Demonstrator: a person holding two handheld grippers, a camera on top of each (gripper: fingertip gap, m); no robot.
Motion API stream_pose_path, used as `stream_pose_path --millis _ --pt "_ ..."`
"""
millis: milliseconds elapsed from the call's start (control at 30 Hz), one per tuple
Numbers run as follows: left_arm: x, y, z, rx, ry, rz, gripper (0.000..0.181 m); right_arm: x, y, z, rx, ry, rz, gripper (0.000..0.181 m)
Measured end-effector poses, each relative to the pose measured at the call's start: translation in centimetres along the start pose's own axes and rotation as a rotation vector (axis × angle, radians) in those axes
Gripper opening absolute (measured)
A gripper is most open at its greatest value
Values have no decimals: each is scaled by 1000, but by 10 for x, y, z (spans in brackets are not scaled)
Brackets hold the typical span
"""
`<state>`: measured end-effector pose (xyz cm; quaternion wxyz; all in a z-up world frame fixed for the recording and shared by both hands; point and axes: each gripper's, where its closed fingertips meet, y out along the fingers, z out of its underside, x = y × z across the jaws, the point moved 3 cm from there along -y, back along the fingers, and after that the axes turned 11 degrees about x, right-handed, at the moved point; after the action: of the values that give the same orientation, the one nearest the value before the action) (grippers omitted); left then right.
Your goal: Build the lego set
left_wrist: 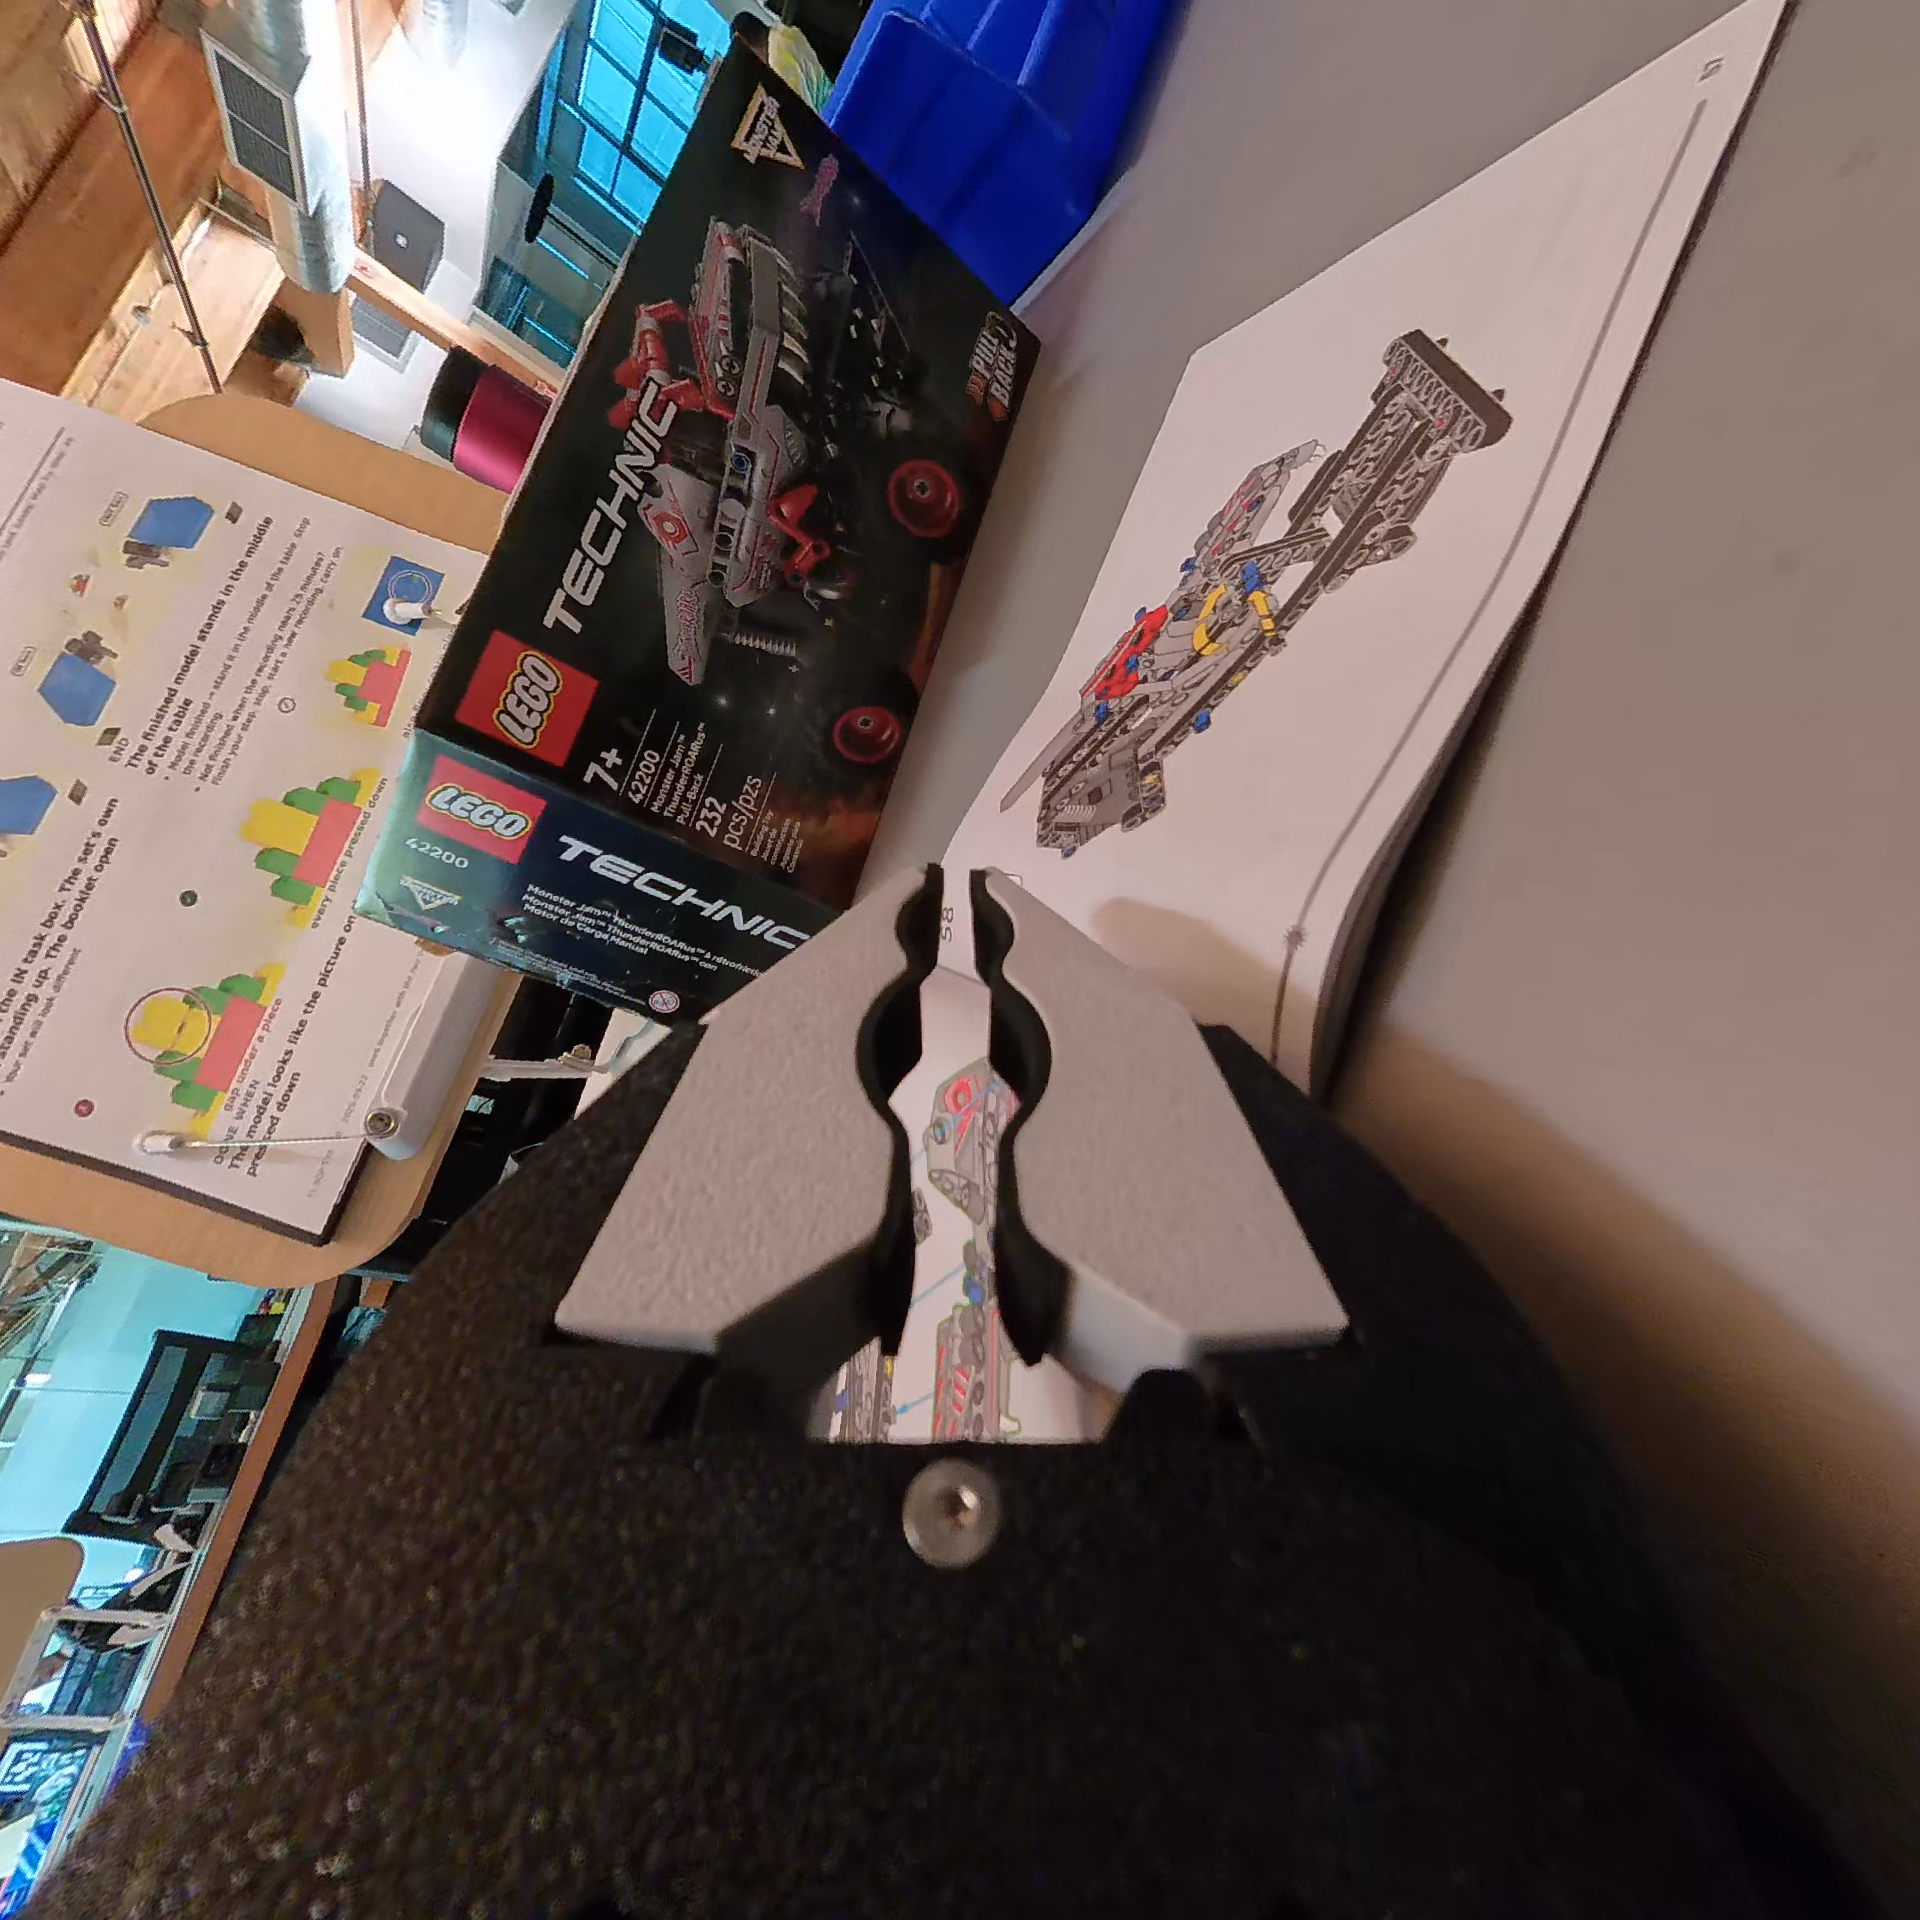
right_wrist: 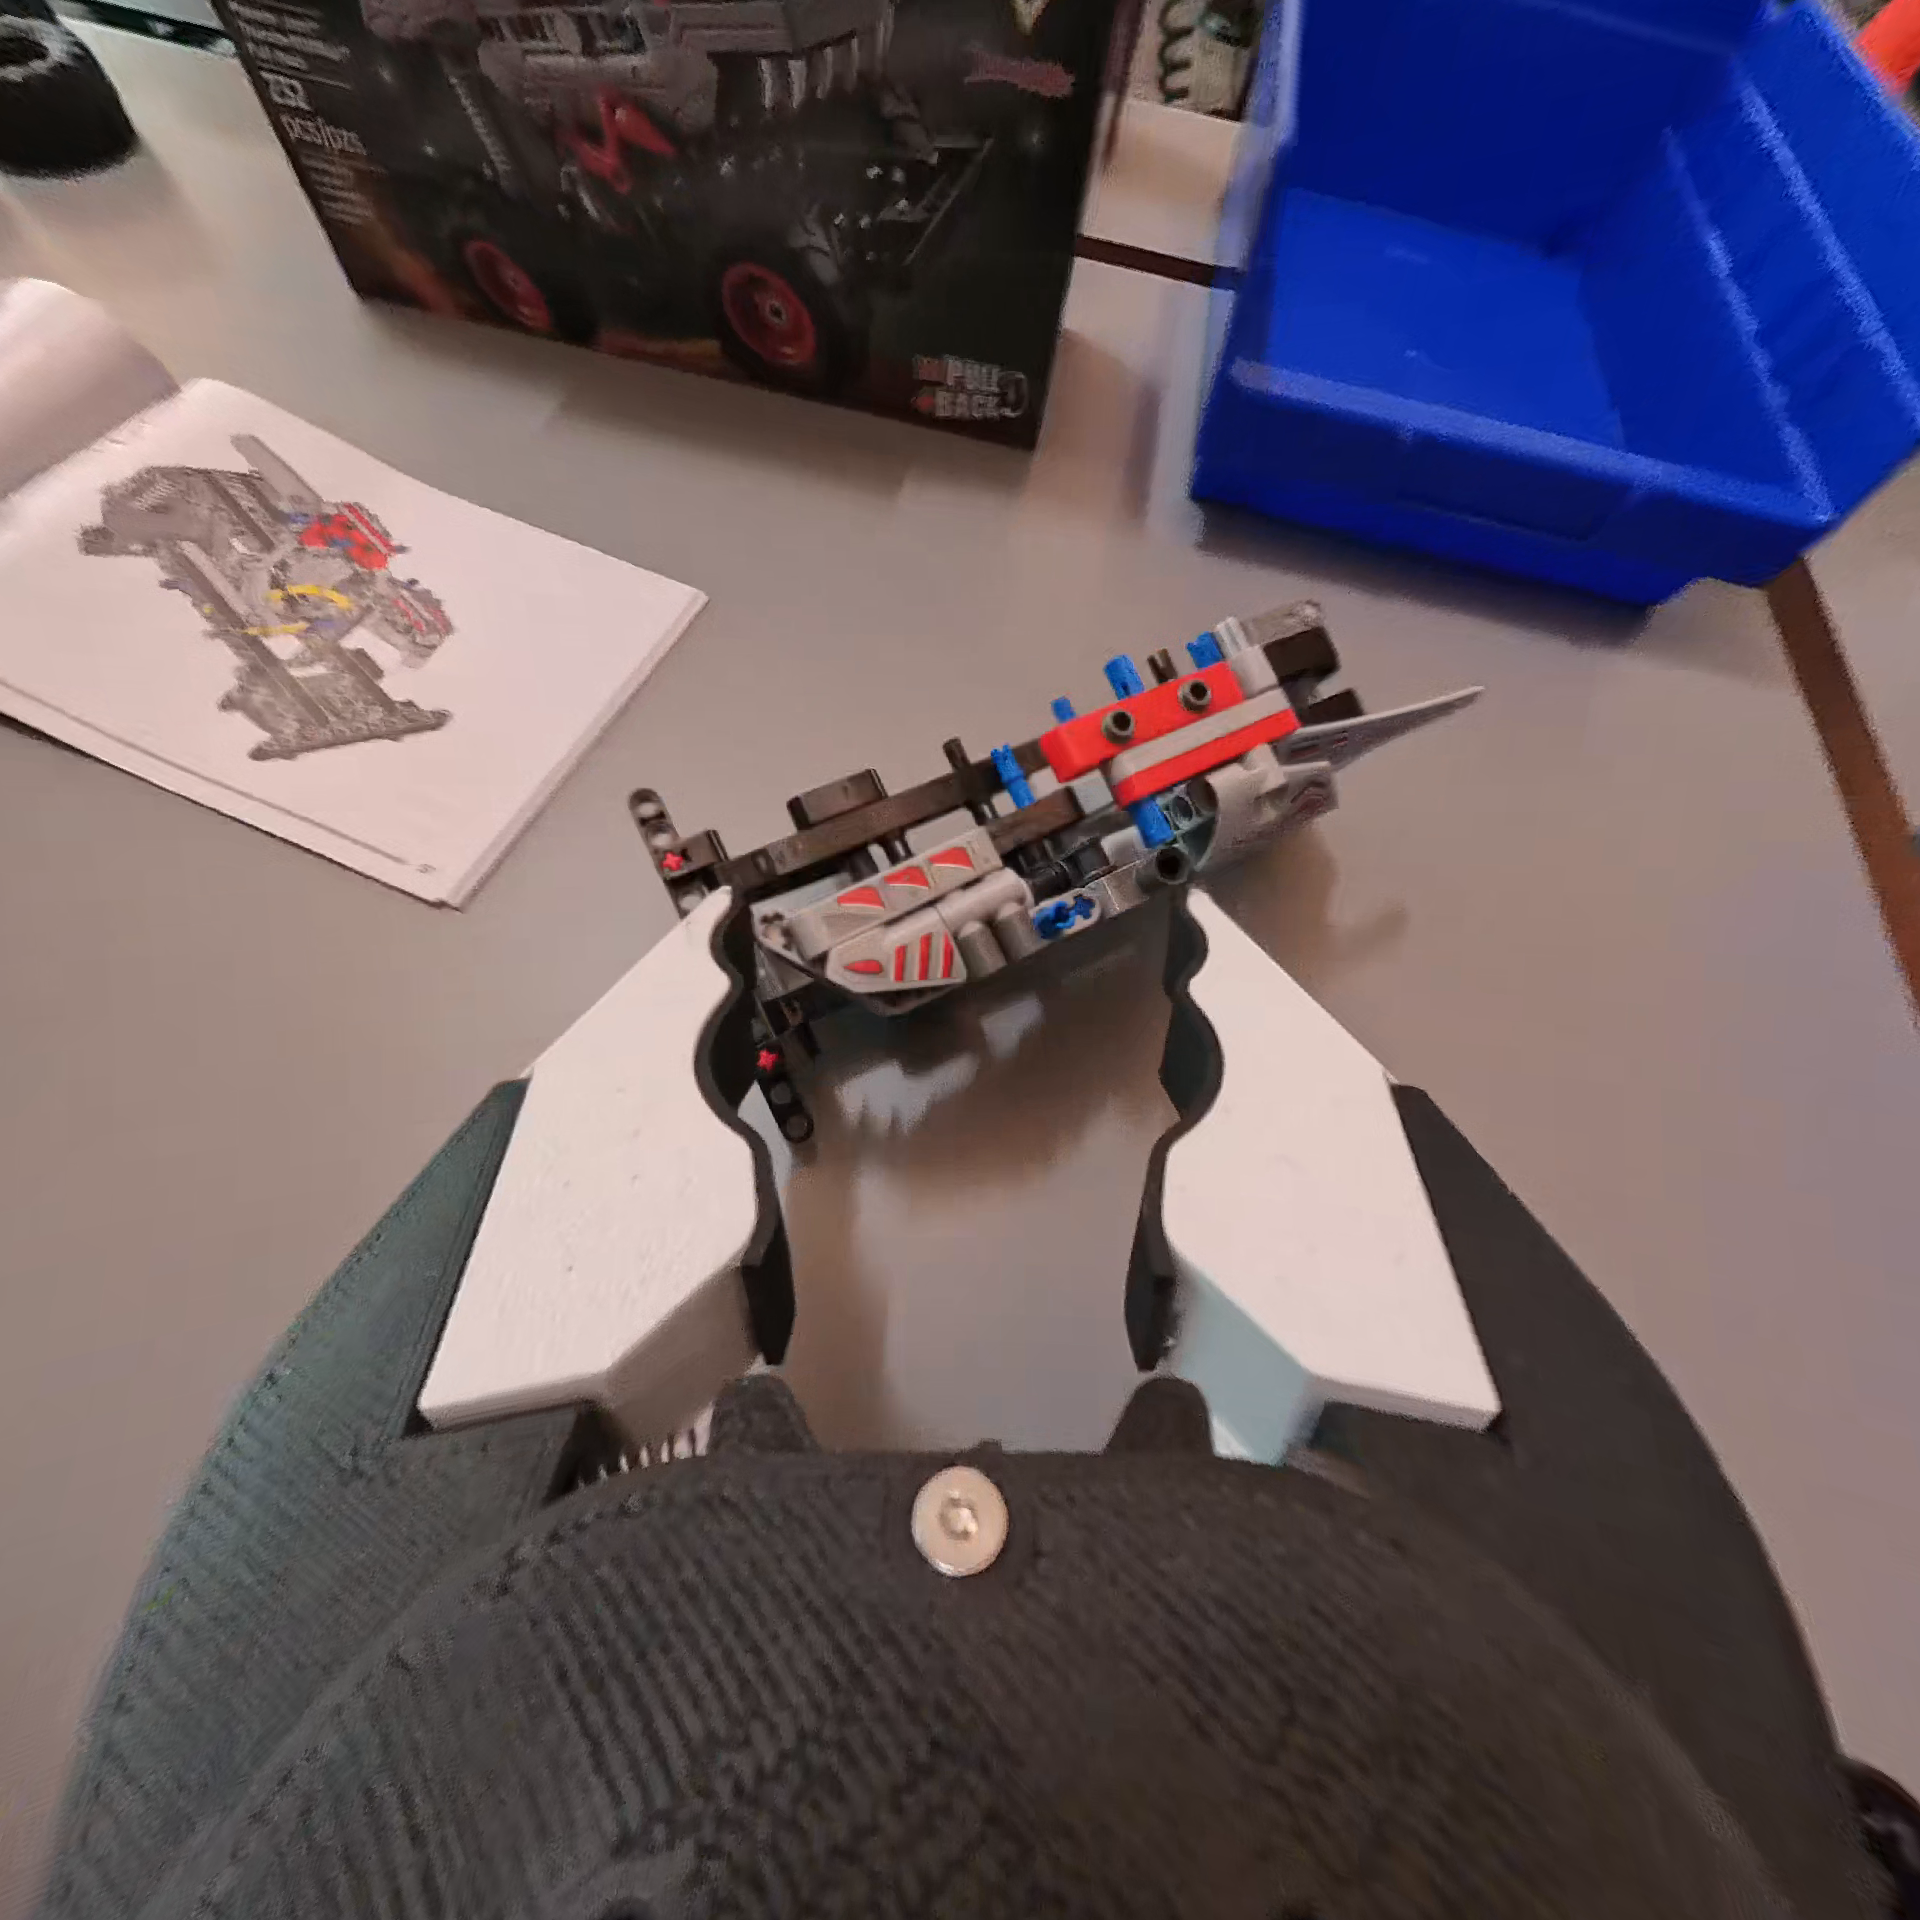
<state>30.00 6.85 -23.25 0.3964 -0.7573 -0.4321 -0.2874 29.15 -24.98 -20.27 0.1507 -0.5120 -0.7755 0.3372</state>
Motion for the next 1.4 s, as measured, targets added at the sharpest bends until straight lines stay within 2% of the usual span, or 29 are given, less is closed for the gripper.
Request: stream_pose_path --millis 100,233,333,400,533,633,733,833,900,1033,1100,1233,1400 --pt "-1 1 0 3 8 1 3 -14 -8 3 -33 38 31 72" --pt "-2 1 0 5 15 1 3 2 1 2 -111 178 -86 79" --pt "-1 1 1 5 11 -1 3 -6 5 8 -107 214 -10 70" --pt "-1 1 0 1 9 0 3 -11 6 11 -104 241 4 69" --pt "-2 0 -1 -4 20 2 2 -20 15 24 -56 244 17 54" --pt "-2 0 -1 -8 20 2 2 -24 10 25 -75 282 29 52" --pt "-2 -1 -1 -12 18 1 2 -28 -4 37 -31 305 94 60" --pt "-2 -1 -1 -14 20 2 2 -25 -18 44 -61 356 124 48" --pt "-3 -1 -2 -16 22 7 2 -20 -16 45 -44 340 123 47" --pt "-6 -2 -5 -24 43 8 2 -34 -13 50 13 303 213 53" --pt "-6 -3 -5 -30 44 7 2 -32 -7 49 28 277 170 38" --pt "-6 -2 -5 -31 43 9 2 -39 -1 51 68 193 195 36" --pt "-7 -2 -5 -32 55 11 2 -53 -2 52 113 -113 296 30"
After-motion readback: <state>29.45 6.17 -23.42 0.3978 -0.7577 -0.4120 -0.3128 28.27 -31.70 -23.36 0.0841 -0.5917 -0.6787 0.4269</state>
